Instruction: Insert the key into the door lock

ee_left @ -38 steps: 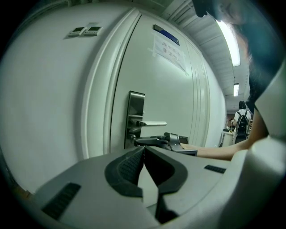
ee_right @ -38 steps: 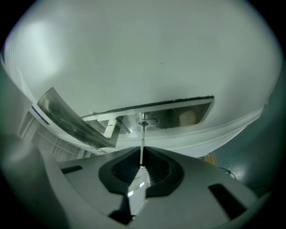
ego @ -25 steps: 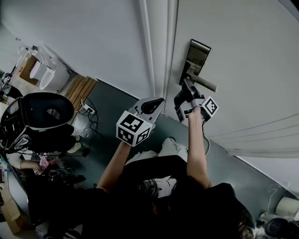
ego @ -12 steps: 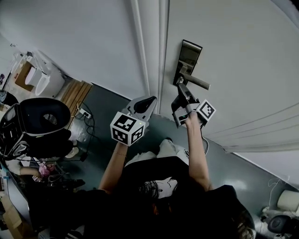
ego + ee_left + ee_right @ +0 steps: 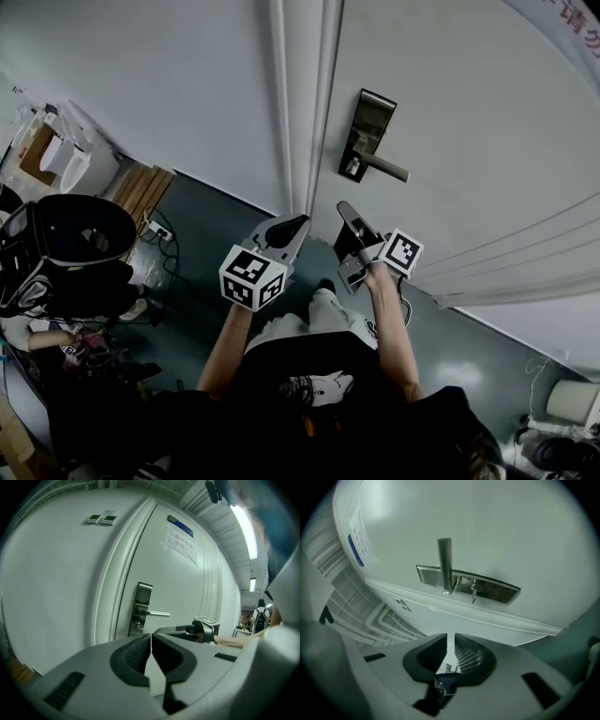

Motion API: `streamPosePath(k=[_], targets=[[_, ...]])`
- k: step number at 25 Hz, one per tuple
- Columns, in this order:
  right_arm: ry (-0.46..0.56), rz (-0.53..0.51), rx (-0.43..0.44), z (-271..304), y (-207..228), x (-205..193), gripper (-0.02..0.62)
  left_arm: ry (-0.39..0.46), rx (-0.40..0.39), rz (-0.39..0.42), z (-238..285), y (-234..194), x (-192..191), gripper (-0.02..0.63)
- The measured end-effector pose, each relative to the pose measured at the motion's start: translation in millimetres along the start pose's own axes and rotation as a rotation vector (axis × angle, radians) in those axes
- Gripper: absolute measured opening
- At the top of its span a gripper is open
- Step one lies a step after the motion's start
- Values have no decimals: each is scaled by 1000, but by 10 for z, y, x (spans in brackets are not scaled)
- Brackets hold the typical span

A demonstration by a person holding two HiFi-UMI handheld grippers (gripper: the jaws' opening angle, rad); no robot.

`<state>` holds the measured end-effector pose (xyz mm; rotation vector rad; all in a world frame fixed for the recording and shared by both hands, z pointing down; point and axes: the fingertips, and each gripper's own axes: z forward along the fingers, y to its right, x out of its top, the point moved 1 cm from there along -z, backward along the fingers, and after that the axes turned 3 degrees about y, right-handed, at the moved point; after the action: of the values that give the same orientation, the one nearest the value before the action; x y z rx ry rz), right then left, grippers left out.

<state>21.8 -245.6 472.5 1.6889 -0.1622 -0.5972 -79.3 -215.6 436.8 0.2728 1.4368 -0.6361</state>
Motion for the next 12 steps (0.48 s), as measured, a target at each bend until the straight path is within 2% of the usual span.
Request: streamPosePath(k=[7,12], targets=[[-147,-190,-41,-165,-241,-367,38,12,24,-18,-200,92,-15,12],[-207,-202,-48,-259,-284,-486,31,18,62,-41,-302,135,-49,12]])
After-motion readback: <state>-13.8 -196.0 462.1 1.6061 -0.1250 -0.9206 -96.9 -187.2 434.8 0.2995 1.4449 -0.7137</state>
